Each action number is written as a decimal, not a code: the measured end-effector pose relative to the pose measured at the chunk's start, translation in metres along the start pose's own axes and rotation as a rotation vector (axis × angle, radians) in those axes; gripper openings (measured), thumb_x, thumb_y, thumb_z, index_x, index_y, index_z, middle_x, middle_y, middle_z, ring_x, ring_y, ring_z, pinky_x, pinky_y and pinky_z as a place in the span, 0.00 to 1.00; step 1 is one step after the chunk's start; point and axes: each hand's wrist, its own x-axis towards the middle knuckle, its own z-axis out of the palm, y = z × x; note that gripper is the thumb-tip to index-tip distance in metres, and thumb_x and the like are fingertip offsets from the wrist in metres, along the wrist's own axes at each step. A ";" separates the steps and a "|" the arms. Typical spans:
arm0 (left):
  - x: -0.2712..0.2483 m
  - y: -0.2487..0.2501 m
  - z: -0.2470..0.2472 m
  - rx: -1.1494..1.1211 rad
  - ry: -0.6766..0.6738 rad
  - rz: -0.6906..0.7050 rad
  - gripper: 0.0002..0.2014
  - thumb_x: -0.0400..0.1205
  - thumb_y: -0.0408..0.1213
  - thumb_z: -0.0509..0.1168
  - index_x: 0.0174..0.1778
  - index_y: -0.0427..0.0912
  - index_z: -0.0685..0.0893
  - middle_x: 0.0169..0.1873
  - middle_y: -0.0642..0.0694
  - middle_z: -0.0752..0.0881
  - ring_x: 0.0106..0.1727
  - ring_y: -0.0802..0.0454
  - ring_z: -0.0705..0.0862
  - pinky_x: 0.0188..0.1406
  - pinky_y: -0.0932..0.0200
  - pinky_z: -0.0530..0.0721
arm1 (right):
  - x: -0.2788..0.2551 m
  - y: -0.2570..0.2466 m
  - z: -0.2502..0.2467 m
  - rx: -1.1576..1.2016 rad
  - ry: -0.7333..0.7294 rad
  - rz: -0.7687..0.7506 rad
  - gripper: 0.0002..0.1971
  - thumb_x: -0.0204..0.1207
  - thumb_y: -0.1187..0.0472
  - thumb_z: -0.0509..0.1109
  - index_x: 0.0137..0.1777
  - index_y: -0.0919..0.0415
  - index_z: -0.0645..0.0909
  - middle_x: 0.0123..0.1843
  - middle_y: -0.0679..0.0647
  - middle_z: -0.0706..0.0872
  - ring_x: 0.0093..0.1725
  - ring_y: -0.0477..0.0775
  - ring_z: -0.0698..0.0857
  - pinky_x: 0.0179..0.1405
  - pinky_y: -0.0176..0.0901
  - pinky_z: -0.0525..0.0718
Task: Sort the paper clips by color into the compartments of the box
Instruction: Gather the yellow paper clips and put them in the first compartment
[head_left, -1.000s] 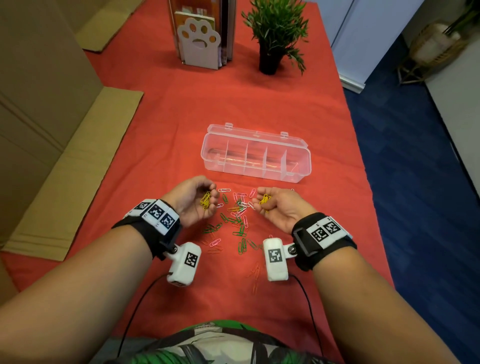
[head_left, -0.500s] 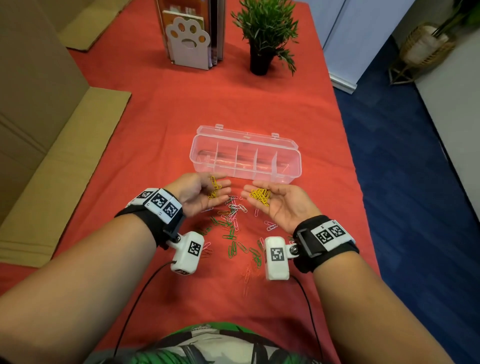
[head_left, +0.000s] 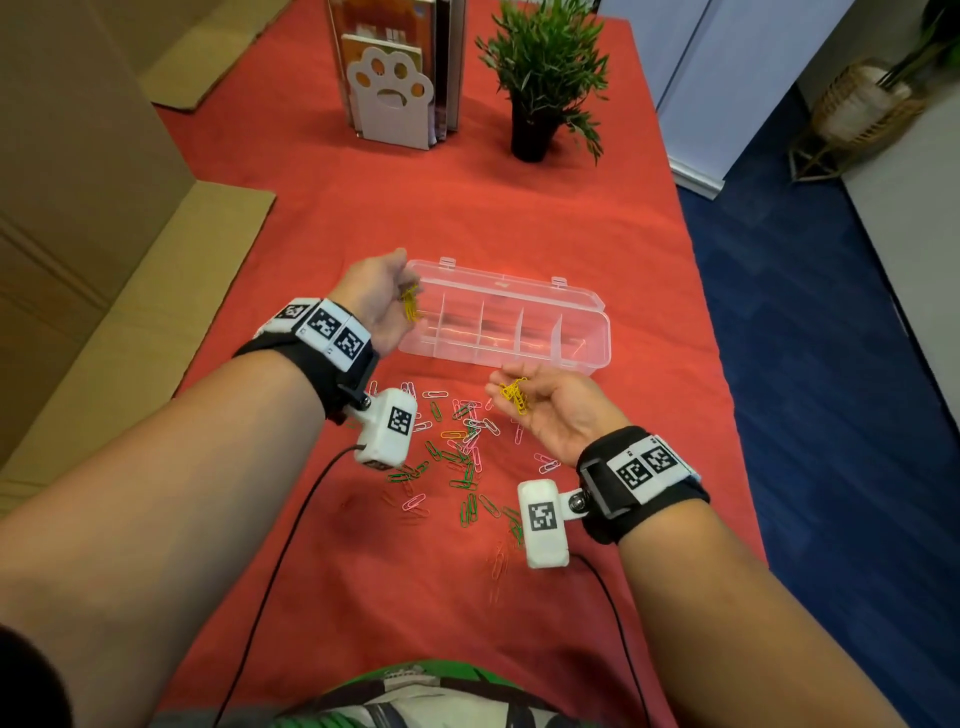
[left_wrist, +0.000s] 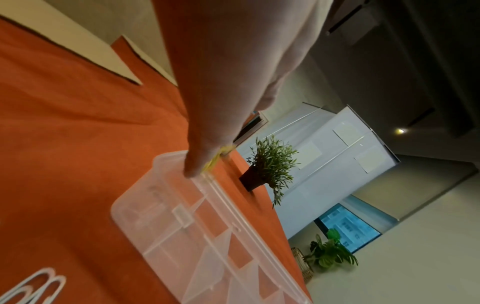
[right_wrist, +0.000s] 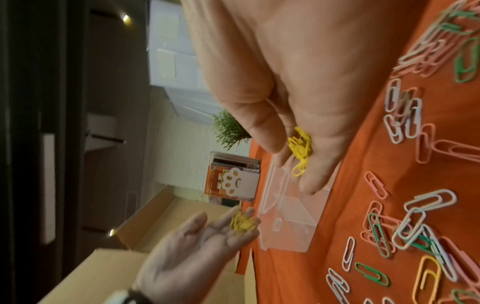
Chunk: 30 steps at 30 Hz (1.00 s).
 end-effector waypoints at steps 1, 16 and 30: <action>0.001 0.002 0.001 0.025 0.014 0.019 0.18 0.85 0.45 0.52 0.57 0.34 0.77 0.48 0.44 0.78 0.43 0.51 0.78 0.42 0.56 0.80 | 0.003 -0.001 0.002 -0.058 0.025 -0.021 0.15 0.77 0.82 0.51 0.49 0.69 0.78 0.51 0.63 0.83 0.51 0.58 0.85 0.49 0.42 0.87; -0.017 -0.062 -0.082 0.687 0.361 0.327 0.10 0.78 0.25 0.61 0.52 0.34 0.84 0.52 0.33 0.87 0.48 0.44 0.84 0.53 0.56 0.79 | 0.079 -0.012 0.109 -0.929 0.113 -0.386 0.26 0.69 0.76 0.57 0.66 0.62 0.79 0.55 0.58 0.84 0.58 0.62 0.84 0.62 0.62 0.83; -0.036 -0.117 -0.094 1.359 0.205 0.412 0.15 0.73 0.39 0.71 0.57 0.44 0.86 0.48 0.39 0.81 0.53 0.41 0.81 0.50 0.58 0.75 | 0.029 0.060 0.041 -1.745 0.048 -0.402 0.10 0.76 0.67 0.62 0.53 0.63 0.84 0.54 0.62 0.81 0.56 0.62 0.81 0.55 0.45 0.77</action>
